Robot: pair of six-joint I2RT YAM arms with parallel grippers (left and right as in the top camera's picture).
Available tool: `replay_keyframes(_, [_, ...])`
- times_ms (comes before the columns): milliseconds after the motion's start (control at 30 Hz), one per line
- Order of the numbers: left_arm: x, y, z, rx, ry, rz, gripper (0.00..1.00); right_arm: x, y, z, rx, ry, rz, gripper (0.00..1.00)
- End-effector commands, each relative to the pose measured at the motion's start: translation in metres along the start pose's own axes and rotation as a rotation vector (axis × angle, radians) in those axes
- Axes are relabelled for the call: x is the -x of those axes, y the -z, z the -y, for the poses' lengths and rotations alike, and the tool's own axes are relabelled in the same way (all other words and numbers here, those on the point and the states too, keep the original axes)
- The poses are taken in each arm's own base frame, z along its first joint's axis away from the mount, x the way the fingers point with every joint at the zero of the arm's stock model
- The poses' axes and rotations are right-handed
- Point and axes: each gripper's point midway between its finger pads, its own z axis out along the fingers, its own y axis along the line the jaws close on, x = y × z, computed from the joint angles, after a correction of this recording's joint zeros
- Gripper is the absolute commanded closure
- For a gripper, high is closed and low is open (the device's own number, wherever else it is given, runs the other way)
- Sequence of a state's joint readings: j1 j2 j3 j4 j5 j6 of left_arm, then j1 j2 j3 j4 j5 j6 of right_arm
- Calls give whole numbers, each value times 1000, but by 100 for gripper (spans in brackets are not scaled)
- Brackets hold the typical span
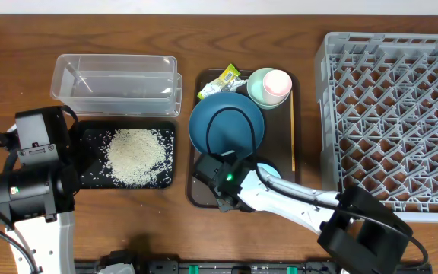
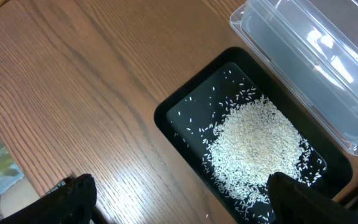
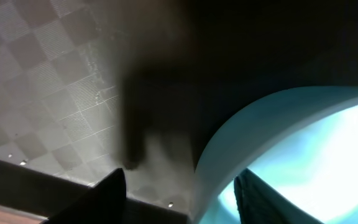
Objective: Sort waste into correct bins and load items into the dishwasher rack
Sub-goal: 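Lift the light-blue bowl with the right gripper over the dish rack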
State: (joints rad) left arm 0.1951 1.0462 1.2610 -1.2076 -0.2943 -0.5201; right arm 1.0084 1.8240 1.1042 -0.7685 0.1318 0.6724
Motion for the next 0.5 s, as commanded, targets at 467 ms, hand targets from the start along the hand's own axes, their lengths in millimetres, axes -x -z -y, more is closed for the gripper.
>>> replay_keyframes(467, [1,0,-2,9,1,2,10,16,21,-8,2,-17,36,81])
